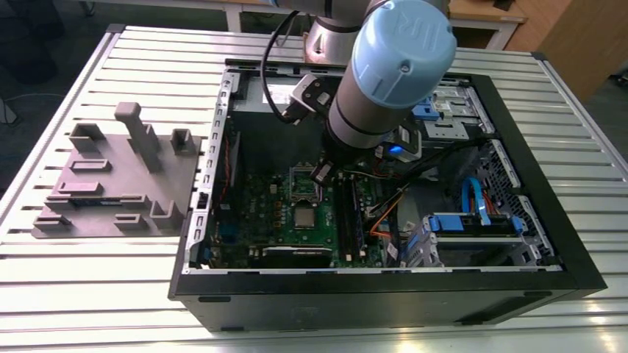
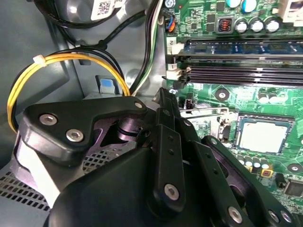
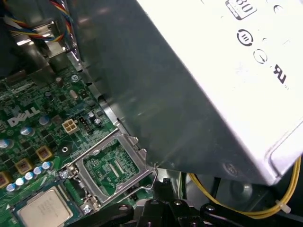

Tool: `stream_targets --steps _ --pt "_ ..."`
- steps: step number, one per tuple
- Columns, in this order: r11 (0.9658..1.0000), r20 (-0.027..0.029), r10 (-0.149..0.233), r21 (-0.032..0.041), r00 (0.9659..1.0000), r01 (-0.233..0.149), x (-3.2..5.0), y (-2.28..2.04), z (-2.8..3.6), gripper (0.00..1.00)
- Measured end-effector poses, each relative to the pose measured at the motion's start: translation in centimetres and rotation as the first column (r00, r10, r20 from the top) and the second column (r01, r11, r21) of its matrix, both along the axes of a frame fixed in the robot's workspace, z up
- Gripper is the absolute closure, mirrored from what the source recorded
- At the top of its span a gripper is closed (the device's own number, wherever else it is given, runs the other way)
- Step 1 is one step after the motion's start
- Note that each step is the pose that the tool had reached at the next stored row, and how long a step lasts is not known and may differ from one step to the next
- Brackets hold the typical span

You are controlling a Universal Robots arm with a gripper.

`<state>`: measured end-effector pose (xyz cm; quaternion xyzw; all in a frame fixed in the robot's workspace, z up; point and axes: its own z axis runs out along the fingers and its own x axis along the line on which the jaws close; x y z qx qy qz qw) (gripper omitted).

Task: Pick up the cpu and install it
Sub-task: 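Close the cpu cover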

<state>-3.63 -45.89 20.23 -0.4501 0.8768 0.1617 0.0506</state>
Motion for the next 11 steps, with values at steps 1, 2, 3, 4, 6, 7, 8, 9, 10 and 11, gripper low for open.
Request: stream_targets --steps 1,2,3,4,6,7,8,9,10,11 --pt "1.0000 0.0000 0.000 0.0004 1.0000 0.000 0.00 0.06 -0.05 0.90" --pt "1.0000 0.0001 0.000 0.0008 1.0000 0.000 0.00 0.12 -0.10 0.90" --pt "1.0000 0.0001 0.000 0.0012 1.0000 0.000 0.00 0.18 -0.15 0.90" --pt "1.0000 0.0000 0.000 0.0017 1.0000 0.000 0.00 0.24 -0.19 0.90" --pt "1.0000 0.0000 0.000 0.0031 1.0000 0.000 0.00 0.37 -0.29 0.90" --pt "1.0000 0.0001 0.000 0.0035 1.0000 0.000 0.00 0.42 -0.33 0.90" --pt "1.0000 0.0001 0.000 0.0039 1.0000 0.000 0.00 0.47 -0.38 0.90" --pt "1.0000 0.0000 0.000 0.0043 1.0000 0.000 0.00 0.51 -0.42 0.90" --pt "1.0000 0.0001 0.000 0.0047 1.0000 0.000 0.00 0.55 -0.46 0.90" --pt "1.0000 0.0000 0.000 0.0048 1.0000 0.000 0.00 0.58 -0.50 0.90"
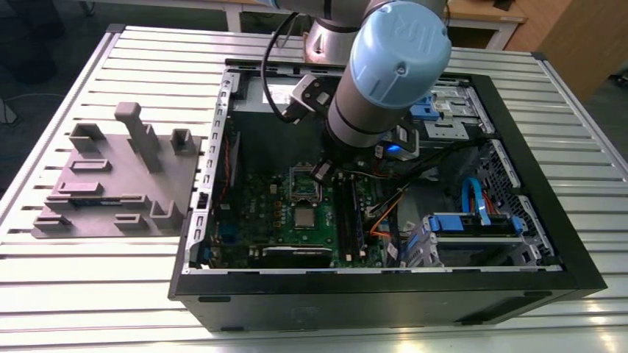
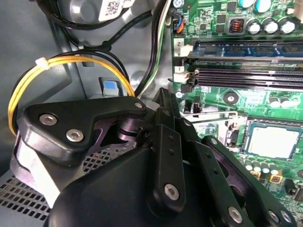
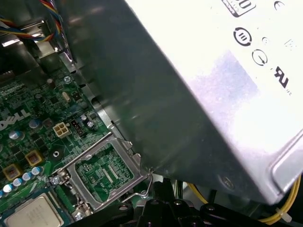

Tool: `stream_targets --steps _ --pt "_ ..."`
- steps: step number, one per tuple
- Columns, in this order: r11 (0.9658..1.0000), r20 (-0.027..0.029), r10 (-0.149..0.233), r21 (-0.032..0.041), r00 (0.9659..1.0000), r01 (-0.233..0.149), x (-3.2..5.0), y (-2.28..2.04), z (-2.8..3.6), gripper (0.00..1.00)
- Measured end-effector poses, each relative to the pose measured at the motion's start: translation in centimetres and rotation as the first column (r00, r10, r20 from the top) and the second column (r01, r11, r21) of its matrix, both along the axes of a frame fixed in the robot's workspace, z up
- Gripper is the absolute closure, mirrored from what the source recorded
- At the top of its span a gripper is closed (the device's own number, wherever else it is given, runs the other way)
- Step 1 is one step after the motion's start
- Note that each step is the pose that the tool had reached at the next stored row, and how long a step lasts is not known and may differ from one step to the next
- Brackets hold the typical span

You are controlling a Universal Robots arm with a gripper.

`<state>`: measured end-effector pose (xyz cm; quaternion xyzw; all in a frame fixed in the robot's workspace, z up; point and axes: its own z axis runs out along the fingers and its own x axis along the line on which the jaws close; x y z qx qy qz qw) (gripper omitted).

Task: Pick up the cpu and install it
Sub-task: 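Close the cpu cover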

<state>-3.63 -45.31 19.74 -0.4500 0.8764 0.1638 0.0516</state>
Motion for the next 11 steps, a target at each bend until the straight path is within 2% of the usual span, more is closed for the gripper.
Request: stream_targets --steps 11 --pt "1.0000 -0.0003 0.000 -0.0005 1.0000 0.000 -0.02 0.22 -0.36 0.90"
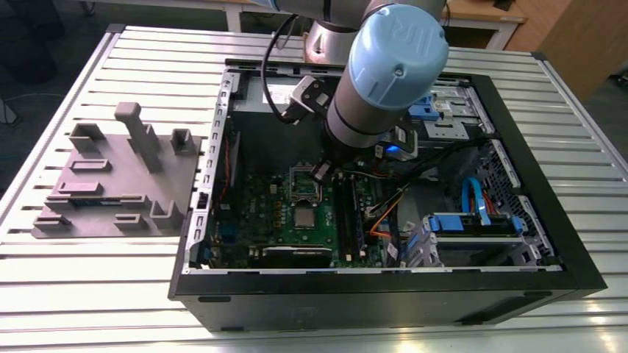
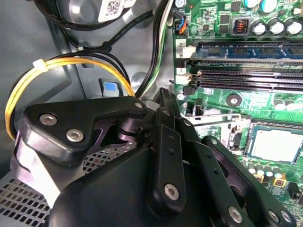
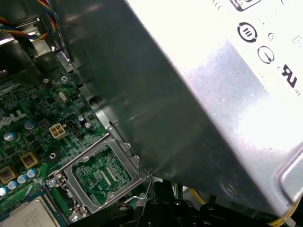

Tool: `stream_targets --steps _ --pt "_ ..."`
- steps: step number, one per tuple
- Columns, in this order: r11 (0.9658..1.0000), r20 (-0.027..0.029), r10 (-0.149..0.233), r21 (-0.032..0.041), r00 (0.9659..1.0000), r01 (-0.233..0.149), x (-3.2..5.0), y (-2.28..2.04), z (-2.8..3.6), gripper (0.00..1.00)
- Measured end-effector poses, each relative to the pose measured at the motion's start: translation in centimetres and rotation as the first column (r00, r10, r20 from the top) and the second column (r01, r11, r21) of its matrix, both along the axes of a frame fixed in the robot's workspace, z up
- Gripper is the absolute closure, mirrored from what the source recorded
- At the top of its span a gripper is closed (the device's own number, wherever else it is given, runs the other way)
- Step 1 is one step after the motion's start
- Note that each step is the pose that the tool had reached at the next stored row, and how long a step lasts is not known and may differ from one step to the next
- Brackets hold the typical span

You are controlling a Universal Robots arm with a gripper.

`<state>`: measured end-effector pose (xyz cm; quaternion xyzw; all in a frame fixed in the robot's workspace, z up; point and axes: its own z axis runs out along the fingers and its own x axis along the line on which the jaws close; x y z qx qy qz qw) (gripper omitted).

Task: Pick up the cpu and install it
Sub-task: 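Close the cpu cover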

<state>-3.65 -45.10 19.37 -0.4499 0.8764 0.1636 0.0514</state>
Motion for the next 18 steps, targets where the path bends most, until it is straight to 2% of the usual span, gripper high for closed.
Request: stream_targets --steps 3,9,11,15,18 --pt "1.0000 -0.0030 0.000 -0.0035 1.0000 0.000 -0.01 0.01 -0.01 0.90" --pt "1.0000 -0.0131 0.000 -0.0095 0.9999 0.000 -0.04 0.03 0.00 0.90" --pt "0.9999 -0.0164 0.000 -0.0166 0.9999 0.000 -0.04 0.03 0.01 0.90" --pt "0.9993 -0.0226 0.000 -0.0383 0.9997 0.000 -0.03 0.04 0.10 0.90" --pt "0.9989 -0.0250 -0.001 -0.0474 0.9997 0.000 -0.04 0.04 0.43 0.90"
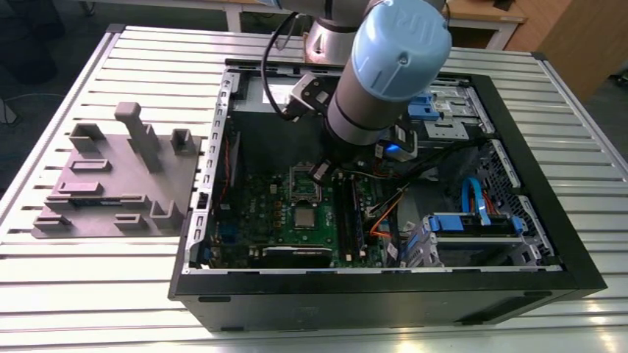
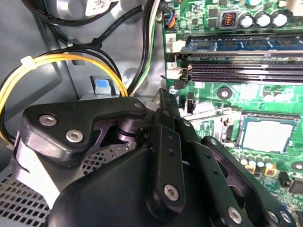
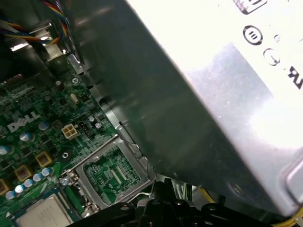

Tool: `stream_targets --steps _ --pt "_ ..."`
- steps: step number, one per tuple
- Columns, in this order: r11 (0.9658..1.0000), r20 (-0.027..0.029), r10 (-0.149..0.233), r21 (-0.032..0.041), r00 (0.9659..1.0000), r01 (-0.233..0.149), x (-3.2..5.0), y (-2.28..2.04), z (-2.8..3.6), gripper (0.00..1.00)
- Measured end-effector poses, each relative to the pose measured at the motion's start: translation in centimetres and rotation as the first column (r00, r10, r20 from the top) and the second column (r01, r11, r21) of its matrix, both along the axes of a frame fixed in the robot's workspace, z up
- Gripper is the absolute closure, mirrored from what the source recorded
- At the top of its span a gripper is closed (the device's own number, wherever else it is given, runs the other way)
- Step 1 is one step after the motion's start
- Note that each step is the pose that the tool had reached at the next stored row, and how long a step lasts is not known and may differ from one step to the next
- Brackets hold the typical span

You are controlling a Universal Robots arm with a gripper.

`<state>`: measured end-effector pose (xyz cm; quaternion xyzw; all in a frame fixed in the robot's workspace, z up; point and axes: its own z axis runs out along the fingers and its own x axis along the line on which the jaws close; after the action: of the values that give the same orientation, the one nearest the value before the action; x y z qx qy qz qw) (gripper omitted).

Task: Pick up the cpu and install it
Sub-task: 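Close the cpu cover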

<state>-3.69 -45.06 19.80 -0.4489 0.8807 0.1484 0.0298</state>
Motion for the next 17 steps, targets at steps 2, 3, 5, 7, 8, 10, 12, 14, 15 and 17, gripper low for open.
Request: stream_targets --steps 2,3,5,7,8,10,12,14,15,17 --pt "1.0000 -0.0012 0.000 -0.0063 1.0000 0.000 0.00 0.01 0.23 0.90" --pt "0.9999 -0.0016 0.000 -0.0105 1.0000 0.000 0.00 0.01 0.33 0.90" --pt "0.9998 -0.0019 0.000 -0.0188 1.0000 0.000 -0.02 0.00 0.56 0.90" --pt "0.9997 -0.0019 0.000 -0.0255 1.0000 0.000 -0.06 0.01 0.80 0.90" --pt "0.9996 -0.0019 0.000 -0.0284 1.0000 0.000 -0.08 0.01 0.94 0.90" --pt "0.9994 -0.0019 0.000 -0.0333 1.0000 0.000 -0.12 0.01 1.21 0.90" --pt "0.9993 -0.0018 0.000 -0.0376 1.0000 0.000 -0.17 0.01 1.49 0.90" --pt "0.9991 -0.0019 0.000 -0.0417 1.0000 0.000 -0.21 0.01 1.75 0.90" --pt "0.9990 -0.0019 0.000 -0.0438 1.0000 0.000 -0.24 0.01 1.87 0.90" --pt "0.9989 -0.0018 0.000 -0.0477 1.0000 0.000 -0.28 0.01 2.05 0.90"
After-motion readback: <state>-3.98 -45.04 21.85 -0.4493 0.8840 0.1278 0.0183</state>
